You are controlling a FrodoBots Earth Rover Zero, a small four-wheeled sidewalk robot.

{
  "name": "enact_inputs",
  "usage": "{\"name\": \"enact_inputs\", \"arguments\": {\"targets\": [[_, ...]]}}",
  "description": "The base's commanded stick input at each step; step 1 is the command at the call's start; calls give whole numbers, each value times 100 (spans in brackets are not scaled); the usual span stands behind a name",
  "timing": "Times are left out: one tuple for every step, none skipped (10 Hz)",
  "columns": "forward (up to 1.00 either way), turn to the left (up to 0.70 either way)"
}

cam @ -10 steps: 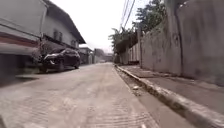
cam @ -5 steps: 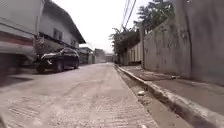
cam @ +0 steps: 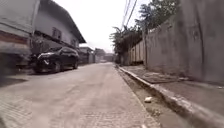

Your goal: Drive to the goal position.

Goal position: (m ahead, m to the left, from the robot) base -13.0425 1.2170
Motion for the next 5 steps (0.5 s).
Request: {"name": "enact_inputs", "arguments": {"targets": [[70,0],[70,0],[70,0],[70,0],[70,0]]}}
